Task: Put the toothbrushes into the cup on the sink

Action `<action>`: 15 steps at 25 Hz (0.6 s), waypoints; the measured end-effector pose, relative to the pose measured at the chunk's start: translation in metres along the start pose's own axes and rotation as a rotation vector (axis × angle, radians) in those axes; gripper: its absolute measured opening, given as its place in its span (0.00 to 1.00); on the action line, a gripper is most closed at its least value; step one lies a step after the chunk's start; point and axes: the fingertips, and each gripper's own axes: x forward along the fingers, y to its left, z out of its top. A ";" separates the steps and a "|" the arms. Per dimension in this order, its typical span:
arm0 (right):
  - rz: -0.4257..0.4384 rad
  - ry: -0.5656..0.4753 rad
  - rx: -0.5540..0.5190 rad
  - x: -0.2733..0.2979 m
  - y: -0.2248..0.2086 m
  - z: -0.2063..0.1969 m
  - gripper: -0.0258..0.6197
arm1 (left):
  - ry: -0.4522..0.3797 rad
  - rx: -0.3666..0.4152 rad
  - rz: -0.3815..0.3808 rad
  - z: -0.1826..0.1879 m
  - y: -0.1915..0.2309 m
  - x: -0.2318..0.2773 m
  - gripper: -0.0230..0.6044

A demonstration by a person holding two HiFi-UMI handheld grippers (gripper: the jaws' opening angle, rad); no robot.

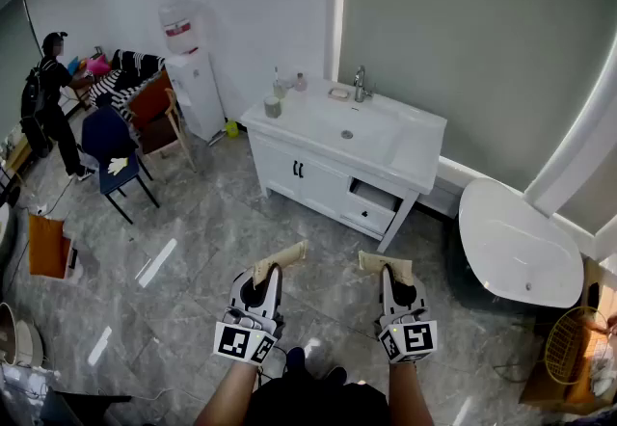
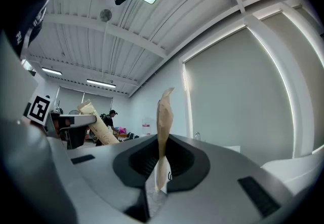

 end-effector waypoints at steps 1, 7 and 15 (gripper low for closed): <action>-0.003 0.001 -0.004 -0.001 0.001 0.000 0.12 | 0.003 -0.001 -0.008 -0.001 -0.002 0.000 0.14; -0.004 -0.008 -0.024 0.004 0.004 0.003 0.12 | -0.006 -0.004 -0.029 -0.001 -0.001 0.007 0.14; -0.017 0.007 -0.021 0.002 -0.001 -0.001 0.12 | -0.002 -0.019 -0.040 -0.008 -0.002 0.011 0.14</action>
